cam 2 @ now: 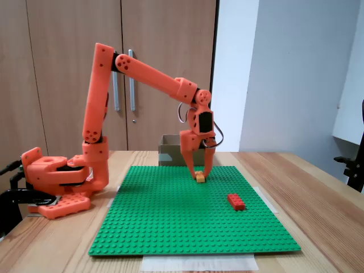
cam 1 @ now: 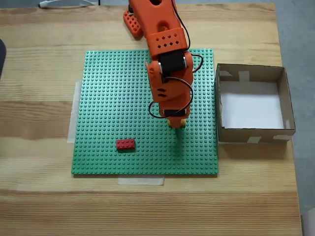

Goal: Pick the yellow lego block and put it in the box.

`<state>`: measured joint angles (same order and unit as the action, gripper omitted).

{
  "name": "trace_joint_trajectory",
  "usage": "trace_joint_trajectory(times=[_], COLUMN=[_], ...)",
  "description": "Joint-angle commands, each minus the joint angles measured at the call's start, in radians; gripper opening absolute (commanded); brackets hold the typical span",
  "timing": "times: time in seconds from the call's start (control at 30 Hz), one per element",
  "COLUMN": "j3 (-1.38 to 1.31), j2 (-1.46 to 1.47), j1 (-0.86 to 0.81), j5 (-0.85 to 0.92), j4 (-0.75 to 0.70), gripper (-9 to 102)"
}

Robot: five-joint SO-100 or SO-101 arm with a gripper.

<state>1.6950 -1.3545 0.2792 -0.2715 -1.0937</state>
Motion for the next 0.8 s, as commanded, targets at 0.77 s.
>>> trace_joint_trajectory(times=[0.77], j3=[-0.35], j2=[-0.44], j1=[0.258], j5=[0.038], j4=[-0.397], gripper=[-1])
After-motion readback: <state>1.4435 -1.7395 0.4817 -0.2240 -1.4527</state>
